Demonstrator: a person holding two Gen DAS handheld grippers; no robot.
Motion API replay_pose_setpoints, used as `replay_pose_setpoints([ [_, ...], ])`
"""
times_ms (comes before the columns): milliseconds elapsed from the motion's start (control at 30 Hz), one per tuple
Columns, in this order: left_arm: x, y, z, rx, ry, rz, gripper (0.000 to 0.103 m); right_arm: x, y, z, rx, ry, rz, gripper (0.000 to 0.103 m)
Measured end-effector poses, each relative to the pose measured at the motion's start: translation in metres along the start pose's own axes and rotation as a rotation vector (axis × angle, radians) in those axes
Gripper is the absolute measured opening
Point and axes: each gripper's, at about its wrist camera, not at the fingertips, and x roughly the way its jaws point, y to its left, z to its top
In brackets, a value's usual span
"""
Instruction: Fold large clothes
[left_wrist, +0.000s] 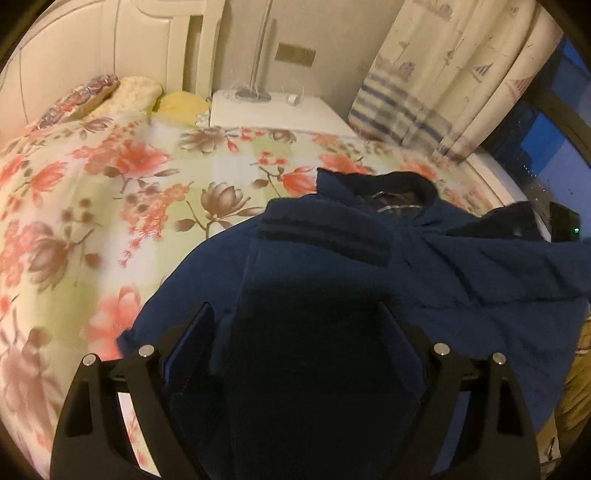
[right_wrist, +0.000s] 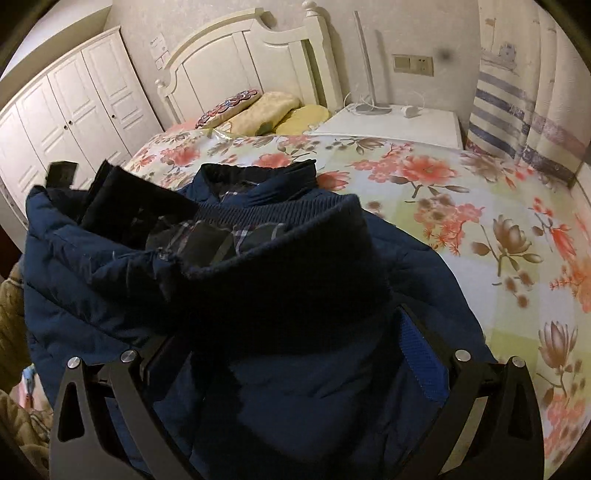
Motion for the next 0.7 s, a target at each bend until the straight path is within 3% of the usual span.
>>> replay_pose_setpoints([
  [33,0.003,0.002,0.003,-0.016,-0.006,-0.024,0.080,-0.002,-0.002,-0.002,0.009,-0.013,0.006,0.080],
  [67,0.003,0.004,0.006,-0.023,-0.020,-0.056,0.056,-0.006,-0.003,-0.003,0.014,-0.035,0.020,0.071],
  [100,0.001,0.004,0.006,-0.031,-0.042,-0.077,0.047,-0.010,-0.001,-0.005,0.009,-0.060,0.019,0.063],
  [167,-0.016,0.000,0.001,-0.034,-0.120,-0.088,0.013,-0.028,0.014,-0.013,-0.043,-0.132,-0.049,0.028],
  [233,-0.052,-0.009,-0.013,-0.018,-0.224,-0.077,0.011,-0.050,0.028,-0.017,-0.062,-0.195,-0.093,0.022],
  [333,-0.109,0.008,-0.026,-0.089,-0.366,-0.119,0.011,-0.107,0.030,-0.022,-0.013,-0.363,-0.075,0.020],
  [367,-0.114,0.020,-0.025,-0.130,-0.372,-0.133,0.016,-0.118,0.022,-0.021,0.028,-0.382,-0.065,0.020],
  [433,-0.095,0.050,-0.018,-0.224,-0.285,-0.174,0.021,-0.108,0.004,-0.013,0.087,-0.318,-0.082,0.021],
  [500,-0.062,0.054,-0.015,-0.241,-0.182,-0.084,0.022,-0.068,-0.016,-0.008,0.159,-0.187,-0.108,0.022],
  [533,-0.046,0.050,-0.015,-0.216,-0.145,-0.024,0.030,-0.047,-0.021,-0.007,0.178,-0.127,-0.131,0.024],
  [567,-0.039,0.049,-0.016,-0.208,-0.139,-0.001,0.040,-0.037,-0.024,-0.008,0.182,-0.105,-0.143,0.030],
  [600,-0.034,0.048,-0.019,-0.214,-0.146,0.013,0.044,-0.030,-0.027,-0.010,0.199,-0.100,-0.148,0.032],
  [667,-0.033,0.055,-0.022,-0.247,-0.160,-0.031,0.067,-0.032,-0.034,-0.014,0.236,-0.123,-0.114,0.041],
  [700,-0.032,0.059,-0.024,-0.262,-0.164,-0.047,0.074,-0.033,-0.039,-0.016,0.256,-0.130,-0.088,0.049],
])
